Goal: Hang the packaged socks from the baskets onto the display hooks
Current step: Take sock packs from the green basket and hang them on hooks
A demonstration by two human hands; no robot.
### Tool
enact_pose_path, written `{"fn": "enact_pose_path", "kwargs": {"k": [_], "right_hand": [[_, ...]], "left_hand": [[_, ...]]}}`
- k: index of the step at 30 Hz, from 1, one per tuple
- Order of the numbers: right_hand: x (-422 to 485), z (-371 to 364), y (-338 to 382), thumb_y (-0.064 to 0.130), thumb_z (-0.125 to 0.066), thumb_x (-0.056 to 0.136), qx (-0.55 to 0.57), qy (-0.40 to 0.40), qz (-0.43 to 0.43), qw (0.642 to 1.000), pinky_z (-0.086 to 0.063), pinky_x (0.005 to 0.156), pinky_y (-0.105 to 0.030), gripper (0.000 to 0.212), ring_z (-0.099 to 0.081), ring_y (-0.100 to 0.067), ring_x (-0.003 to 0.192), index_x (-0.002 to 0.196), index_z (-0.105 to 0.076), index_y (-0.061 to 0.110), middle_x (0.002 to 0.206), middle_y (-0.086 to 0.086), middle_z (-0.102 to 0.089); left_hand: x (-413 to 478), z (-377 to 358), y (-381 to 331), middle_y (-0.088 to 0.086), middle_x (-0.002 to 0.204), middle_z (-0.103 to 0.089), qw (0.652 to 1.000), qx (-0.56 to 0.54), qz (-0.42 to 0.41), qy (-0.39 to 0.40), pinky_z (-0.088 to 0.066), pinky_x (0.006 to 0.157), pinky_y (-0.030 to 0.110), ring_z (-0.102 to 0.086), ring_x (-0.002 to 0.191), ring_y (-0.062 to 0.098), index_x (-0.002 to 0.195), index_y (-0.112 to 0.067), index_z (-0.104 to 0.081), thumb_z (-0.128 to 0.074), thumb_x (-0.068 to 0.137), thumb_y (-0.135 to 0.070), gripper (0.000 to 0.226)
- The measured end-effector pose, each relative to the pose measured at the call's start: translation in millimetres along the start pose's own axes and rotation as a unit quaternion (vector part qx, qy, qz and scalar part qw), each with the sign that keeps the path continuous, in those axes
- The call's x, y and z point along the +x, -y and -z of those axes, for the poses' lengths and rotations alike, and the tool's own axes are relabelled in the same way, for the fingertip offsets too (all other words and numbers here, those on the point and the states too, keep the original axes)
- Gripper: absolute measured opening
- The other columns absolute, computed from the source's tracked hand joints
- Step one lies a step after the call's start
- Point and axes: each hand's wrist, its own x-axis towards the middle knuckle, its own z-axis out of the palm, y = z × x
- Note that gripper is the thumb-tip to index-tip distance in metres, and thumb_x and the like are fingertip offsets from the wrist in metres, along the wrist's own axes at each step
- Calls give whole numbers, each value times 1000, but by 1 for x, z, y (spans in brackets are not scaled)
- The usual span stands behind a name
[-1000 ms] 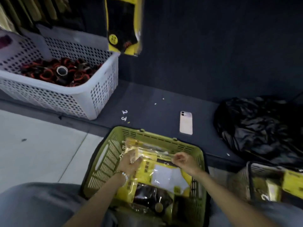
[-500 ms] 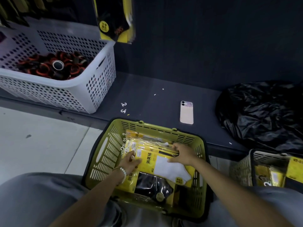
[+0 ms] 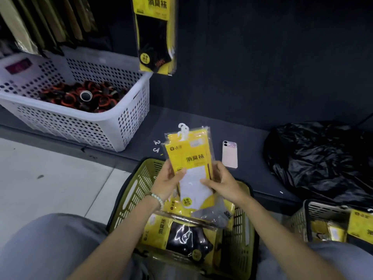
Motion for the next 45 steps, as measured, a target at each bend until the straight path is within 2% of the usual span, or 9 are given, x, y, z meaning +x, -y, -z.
{"fn": "enact_pose_path", "kwargs": {"k": [4,8,11,17,20,28,35,39,45], "right_hand": [[-7,-15,-16,22,-63,90,-107,20,-13,994,-46,93,-15,57,-53,12,105,137,-31,16,117,19,-52],[-11,-23,-33,33,-57,93,-157,26,-34,987,-44,91,-17,51,-53,-8,108,136,-37,13,107,22,-52],[-7,-19,-15,27,-60,93,-87,-23,6,996,-47,90,-18,33,-58,-11,108,123,-46,27,109,19,-59],[11,-1,64,18,-77,79,-17,-206,126,970,-51,77,-18,43,-61,-11,90,116,-54,18,101,1,-62],[23,1,111,11,-76,78,28,-202,166,965,-49,69,-14,34,-57,-12,78,105,-57,16,85,-1,-60],[52,-15,196,12,-64,88,134,-102,158,973,-54,86,-27,17,-68,-16,98,105,-65,15,104,-5,-72],[88,-36,245,10,-60,91,126,-93,203,966,-55,76,-22,16,-70,-12,91,104,-64,18,99,2,-75],[113,-44,272,12,-55,95,133,-127,225,957,-56,65,-21,12,-72,-12,84,104,-60,18,94,2,-75],[155,-53,318,13,-54,96,90,-190,278,937,-55,82,-36,10,-70,-18,91,102,-56,21,99,-3,-72]], "left_hand": [[-18,-4,18,-15,112,-48,972,227,-8,64,-46,75,5,-49,91,-23,129,-19,-28,-52,93,-19,43],[-29,-2,34,-21,94,-40,957,275,59,64,-50,66,11,-56,72,-9,146,-24,2,-47,95,-13,72],[-17,5,10,-1,111,-61,961,274,0,45,-52,88,35,-62,102,19,141,-27,-24,-56,92,-21,59],[18,8,-66,10,110,-66,986,132,-68,70,-48,94,46,-63,104,20,109,-6,-49,-67,83,-24,36],[31,16,-108,22,91,-64,983,134,-118,32,-50,76,44,-59,80,20,92,-1,-45,-72,72,-46,56],[46,49,-190,-23,80,-70,969,126,-206,-59,-46,64,7,-64,73,-6,88,-27,-63,-63,69,-48,28],[59,98,-229,-13,45,-27,939,150,-249,-184,-22,48,16,-25,45,2,58,-18,-34,-47,78,-58,47],[63,138,-244,-12,44,-26,919,125,-230,-295,-23,52,25,-25,40,2,57,-20,-29,-47,84,-55,48],[72,168,-251,-6,54,-28,890,104,-244,-372,-25,51,22,-27,48,8,61,-18,-33,-43,84,-56,46]]}}
